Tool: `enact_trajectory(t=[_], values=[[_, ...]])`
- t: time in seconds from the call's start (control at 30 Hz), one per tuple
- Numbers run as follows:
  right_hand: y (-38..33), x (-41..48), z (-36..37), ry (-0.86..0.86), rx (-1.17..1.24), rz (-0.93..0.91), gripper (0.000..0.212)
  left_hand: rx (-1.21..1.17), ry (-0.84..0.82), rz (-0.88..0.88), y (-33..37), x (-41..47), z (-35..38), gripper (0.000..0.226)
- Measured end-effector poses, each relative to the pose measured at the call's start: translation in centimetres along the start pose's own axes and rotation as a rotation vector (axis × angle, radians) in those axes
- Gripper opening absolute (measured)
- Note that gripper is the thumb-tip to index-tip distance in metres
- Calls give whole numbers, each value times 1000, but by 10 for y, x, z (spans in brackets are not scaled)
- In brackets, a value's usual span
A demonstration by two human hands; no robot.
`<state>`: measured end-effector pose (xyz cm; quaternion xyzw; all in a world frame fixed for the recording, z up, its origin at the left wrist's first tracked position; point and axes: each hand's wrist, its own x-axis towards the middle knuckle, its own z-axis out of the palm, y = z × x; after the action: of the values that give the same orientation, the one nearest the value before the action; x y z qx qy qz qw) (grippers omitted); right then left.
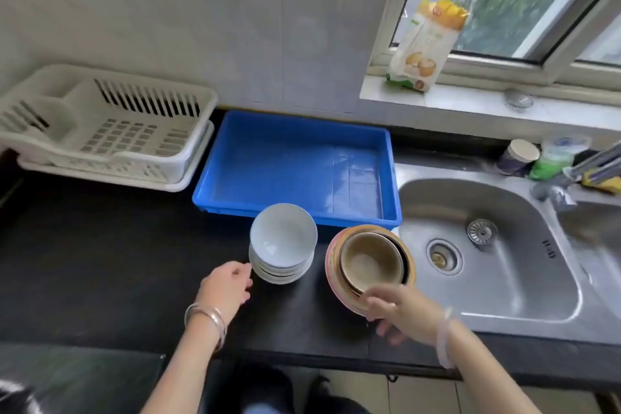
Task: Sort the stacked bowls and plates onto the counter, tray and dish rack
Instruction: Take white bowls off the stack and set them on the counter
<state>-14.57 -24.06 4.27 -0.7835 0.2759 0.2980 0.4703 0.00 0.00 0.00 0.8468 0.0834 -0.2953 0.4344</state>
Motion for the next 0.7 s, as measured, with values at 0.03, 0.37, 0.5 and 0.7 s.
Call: enact_trajectory(t=[0.03,0.37,0.5,0.7], values=[[-11,12,-2,75,-43,-72,17,6,58,63,5,4,-2,17],[-104,107,15,420,-369,-102,29,213,86,304,36,40,1,33],[-108,115,25,560,-459,-113,17,200,33,321,28,50,-1,32],[-112,112,25,650,-515,-137,15,38,-39,302,24,59,-9,27]])
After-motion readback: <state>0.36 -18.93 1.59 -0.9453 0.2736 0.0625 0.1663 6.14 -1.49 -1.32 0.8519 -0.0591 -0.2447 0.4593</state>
